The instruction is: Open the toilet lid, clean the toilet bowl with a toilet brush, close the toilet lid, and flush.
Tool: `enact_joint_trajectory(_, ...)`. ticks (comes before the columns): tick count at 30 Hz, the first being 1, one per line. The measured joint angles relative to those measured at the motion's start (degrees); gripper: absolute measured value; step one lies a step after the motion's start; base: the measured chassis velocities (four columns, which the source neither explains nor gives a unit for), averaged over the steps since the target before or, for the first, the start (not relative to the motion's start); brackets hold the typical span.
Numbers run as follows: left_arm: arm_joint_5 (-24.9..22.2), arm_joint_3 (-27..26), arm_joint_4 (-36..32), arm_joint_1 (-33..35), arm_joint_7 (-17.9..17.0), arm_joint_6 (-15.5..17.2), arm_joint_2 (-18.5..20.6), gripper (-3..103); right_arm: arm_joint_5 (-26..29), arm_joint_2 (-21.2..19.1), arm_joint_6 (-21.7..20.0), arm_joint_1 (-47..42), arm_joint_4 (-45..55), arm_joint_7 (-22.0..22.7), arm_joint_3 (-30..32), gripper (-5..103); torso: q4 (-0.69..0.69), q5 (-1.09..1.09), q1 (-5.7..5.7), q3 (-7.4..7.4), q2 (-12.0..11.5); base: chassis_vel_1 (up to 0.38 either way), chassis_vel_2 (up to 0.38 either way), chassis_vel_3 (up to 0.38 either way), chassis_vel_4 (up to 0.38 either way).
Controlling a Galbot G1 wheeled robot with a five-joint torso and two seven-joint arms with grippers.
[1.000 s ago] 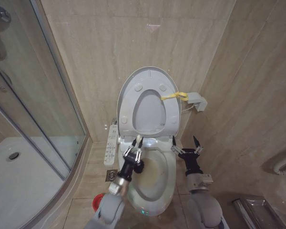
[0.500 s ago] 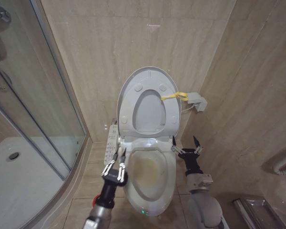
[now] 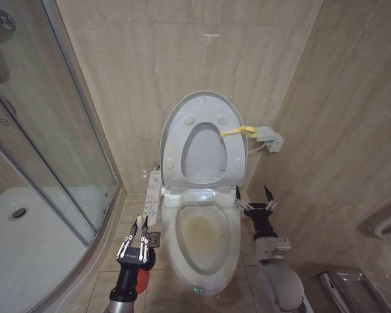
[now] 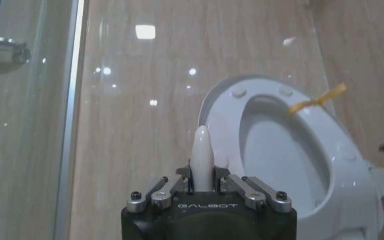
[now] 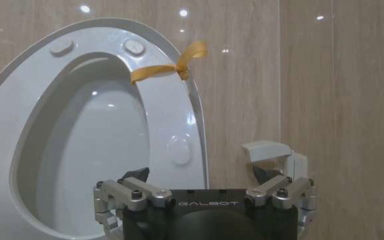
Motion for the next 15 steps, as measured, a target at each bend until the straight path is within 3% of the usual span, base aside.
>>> enact_joint_trajectory(6, -1.0, -0.7, 9.6, -3.2, -1.2, -4.5, 0.2, 21, 0.0, 0.0, 0.0, 0.0, 0.0, 0.0, 0.0, 100, 0.00, 0.00, 0.01, 0.00, 0.0, 0.000, 0.000, 0.000, 0.000)
enact_joint_trajectory(15, -1.2, -2.1, 20.9, -7.1, -5.5, -5.5, 0.3, 21, 0.0, 0.0, 0.0, 0.0, 0.0, 0.0, 0.0, 100, 0.00, 0.00, 0.01, 0.00, 0.0, 0.000, 0.000, 0.000, 0.000)
